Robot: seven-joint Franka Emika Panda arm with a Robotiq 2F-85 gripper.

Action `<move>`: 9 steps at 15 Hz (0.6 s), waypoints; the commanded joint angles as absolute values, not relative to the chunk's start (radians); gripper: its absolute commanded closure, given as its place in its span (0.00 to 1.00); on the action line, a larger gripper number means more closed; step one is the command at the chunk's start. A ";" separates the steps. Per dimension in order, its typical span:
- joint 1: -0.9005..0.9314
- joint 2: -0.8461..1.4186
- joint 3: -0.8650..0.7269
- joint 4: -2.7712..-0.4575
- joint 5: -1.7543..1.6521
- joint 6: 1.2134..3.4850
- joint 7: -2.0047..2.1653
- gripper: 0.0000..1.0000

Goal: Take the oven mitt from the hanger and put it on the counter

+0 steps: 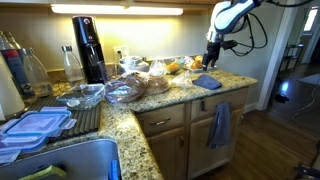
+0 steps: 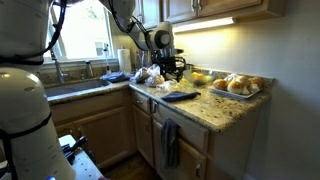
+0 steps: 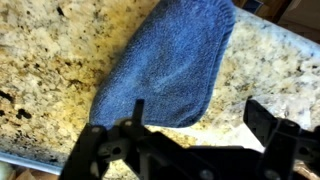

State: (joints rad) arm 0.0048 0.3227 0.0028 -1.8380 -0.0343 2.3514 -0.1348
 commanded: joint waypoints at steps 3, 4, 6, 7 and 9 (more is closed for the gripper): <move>0.010 0.218 0.024 -1.936 -0.008 2.312 -0.110 0.00; 0.008 0.280 0.019 -1.865 -0.026 2.322 -0.123 0.00; 0.009 0.270 0.024 -1.882 -0.020 2.322 -0.123 0.00; 0.009 0.268 0.024 -1.886 -0.020 2.322 -0.123 0.00; 0.009 0.268 0.024 -1.887 -0.020 2.322 -0.123 0.00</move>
